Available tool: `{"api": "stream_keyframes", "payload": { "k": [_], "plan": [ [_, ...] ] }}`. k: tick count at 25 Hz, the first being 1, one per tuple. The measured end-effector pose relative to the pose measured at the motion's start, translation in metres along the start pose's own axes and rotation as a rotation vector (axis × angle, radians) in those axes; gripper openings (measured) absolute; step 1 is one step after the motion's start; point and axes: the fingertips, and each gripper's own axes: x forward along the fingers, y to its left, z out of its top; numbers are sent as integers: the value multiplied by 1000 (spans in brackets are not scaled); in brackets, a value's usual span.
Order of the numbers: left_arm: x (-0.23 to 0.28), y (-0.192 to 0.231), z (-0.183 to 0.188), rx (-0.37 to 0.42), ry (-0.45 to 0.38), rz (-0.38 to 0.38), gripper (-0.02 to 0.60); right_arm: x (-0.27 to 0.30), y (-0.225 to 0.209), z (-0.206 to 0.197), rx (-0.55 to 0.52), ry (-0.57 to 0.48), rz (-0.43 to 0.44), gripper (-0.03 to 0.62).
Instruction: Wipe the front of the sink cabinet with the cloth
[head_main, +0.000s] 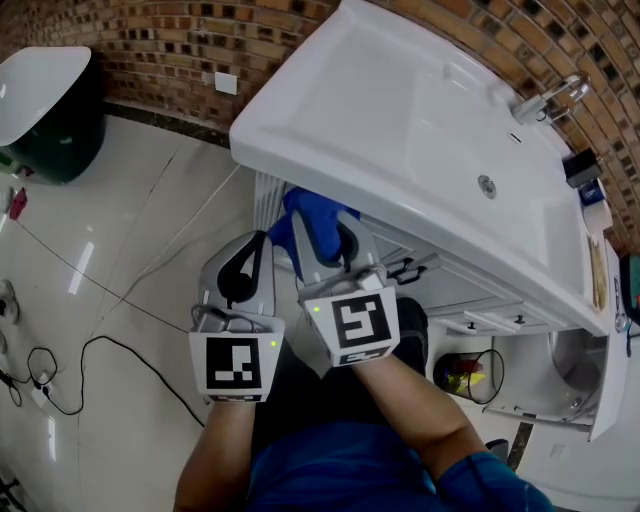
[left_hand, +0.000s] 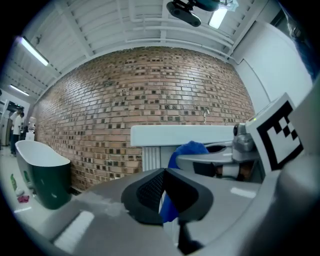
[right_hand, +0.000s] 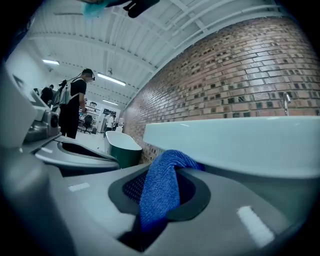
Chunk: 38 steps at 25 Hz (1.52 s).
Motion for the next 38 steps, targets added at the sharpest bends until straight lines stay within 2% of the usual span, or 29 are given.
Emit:
{"api": "stream_keyframes", "payload": {
  "k": [6,10,12,14,20,23,28,33,38],
  "plan": [
    [-10,19,-9,-6,24,23,3,39,25,4,-15,8,55,74],
    [-10,22,-7,-49,10,41,3,57,34,3,8,6,77,74],
    [-10,22,-9,-31,20,34,3,61,36,2,14,8,84,75],
    [-10,21,-12,-4,33,22,3,60,37,2,24,6,95,74],
    [-8,6,-14,16,49,-4,3,23,29,8,25,-47,109,75],
    [-3,-9,-14,39,53,-45,3,-9,16,5,73,-69,58,75],
    [11,-48,-11,41,42,-132,2,-69,-25,-9,145,-57,-73,75],
    [30,-106,-3,28,29,-266,3,-137,-83,-34,143,36,-259,75],
    [47,-175,5,19,23,-417,2,-196,-129,-49,149,72,-402,75]
  ]
}}
